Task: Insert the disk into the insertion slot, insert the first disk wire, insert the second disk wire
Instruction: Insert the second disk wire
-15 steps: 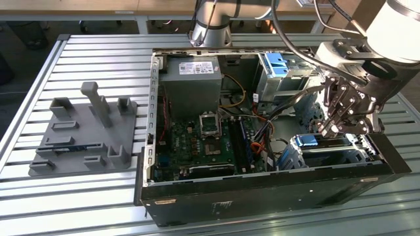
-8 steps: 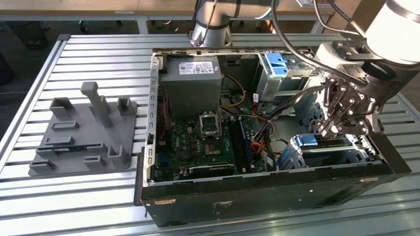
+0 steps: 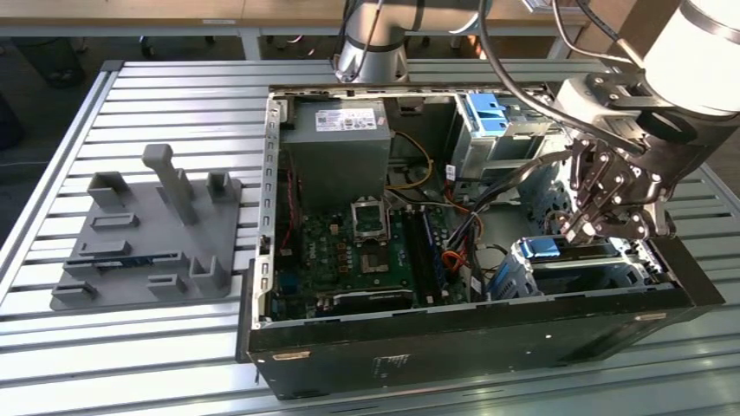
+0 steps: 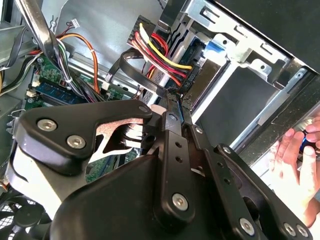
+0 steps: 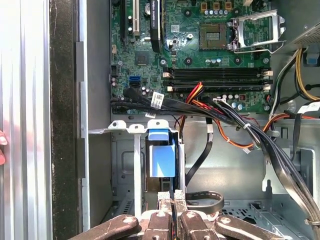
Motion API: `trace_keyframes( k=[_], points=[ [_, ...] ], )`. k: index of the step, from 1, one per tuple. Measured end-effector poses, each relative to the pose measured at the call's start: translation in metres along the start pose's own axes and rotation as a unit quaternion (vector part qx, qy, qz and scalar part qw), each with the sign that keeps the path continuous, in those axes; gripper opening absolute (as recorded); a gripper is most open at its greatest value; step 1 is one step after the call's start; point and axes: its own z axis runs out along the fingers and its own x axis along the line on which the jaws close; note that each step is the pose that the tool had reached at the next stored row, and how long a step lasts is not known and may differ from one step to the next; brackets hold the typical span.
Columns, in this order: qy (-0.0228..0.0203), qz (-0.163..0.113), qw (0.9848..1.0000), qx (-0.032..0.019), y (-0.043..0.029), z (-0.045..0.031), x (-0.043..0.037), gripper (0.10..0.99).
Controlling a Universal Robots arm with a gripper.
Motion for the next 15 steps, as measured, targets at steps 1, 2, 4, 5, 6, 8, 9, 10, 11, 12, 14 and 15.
trace_keyframes(
  k=[1,2,4,5,6,8,9,10,11,12,14,15],
  points=[
    [0.0,0.0,1.0,0.0,0.0,0.0002,0.0,0.145],
    [0.0,0.0,1.0,0.0,0.0,0.0004,0.0,0.145],
    [0.0,0.0,1.0,0.0,-0.0001,0.0007,0.0,0.145],
    [0.0,0.0,1.0,0.0,-0.0001,0.001,0.0,0.145],
    [0.0,0.0,1.0,0.0,-0.0001,0.0013,0.0,0.145],
    [0.0,0.0,1.0,0.0,-0.0001,0.002,0.0001,0.145],
    [0.0,0.0,1.0,0.0,-0.0001,0.0024,0.0002,0.145],
    [0.0,0.0,1.0,0.0,-0.0001,0.0027,0.0005,0.145],
    [0.0,0.0,1.0,0.0,-0.0001,0.0031,0.0009,0.145],
    [0.0,0.0,1.0,0.0,-0.0002,0.0035,0.0013,0.145],
    [-0.0001,0.0,1.0,0.0,-0.0002,0.0043,0.0023,0.145],
    [0.0,0.0,1.0,0.0,-0.0002,0.0044,0.0029,0.145]
  ],
)
